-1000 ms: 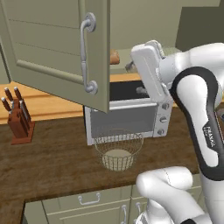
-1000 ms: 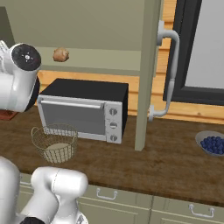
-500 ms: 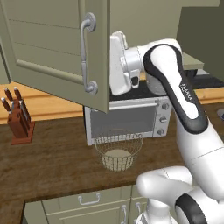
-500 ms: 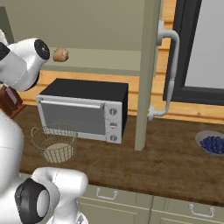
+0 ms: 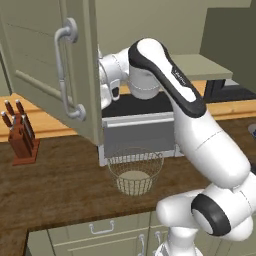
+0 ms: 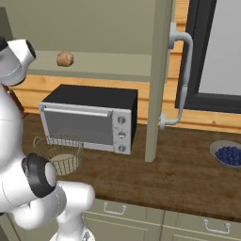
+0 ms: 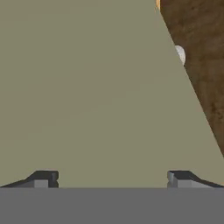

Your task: Open the cabinet, pick up the bread from the cabinet and place it in the basket. Then move the basket to the dining counter.

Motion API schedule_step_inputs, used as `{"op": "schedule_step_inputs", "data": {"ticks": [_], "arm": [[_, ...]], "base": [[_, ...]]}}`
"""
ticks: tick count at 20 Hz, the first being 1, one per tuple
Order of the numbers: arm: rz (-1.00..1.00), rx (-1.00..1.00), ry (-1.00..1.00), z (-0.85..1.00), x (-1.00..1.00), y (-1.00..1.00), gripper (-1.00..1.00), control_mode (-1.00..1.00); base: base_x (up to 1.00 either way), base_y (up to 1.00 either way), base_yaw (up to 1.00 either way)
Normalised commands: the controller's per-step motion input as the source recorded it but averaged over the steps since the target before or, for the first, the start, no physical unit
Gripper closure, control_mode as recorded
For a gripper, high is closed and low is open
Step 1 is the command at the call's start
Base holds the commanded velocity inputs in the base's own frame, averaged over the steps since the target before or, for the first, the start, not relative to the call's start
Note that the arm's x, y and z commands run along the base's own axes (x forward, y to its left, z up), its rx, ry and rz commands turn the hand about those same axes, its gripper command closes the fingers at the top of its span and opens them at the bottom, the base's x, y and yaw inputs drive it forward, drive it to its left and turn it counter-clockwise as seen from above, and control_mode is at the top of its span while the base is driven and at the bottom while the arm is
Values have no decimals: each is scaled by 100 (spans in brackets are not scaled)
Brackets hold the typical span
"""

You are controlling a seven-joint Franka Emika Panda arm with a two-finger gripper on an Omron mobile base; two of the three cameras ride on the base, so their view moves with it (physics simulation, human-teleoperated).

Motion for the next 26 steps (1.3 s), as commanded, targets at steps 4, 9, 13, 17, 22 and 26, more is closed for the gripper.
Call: {"op": "schedule_step_inputs", "data": {"ticks": [4,9,13,17,22,26], "arm": [[8,-1,-22,0,-7,100,-100,-100],[-1,-13,-18,0,5,100,-100,-100],[-13,-30,-21,-4,17,12,-100,-100],[-24,-31,-32,-1,12,-57,-100,-100],[-18,-28,-26,0,1,-100,-100,-100],[-18,-22,-27,-18,0,-100,-100,-100]], "base": [[0,0,0],[0,0,0],[0,0,0],[0,0,0],[0,0,0],[0,0,0]]}}
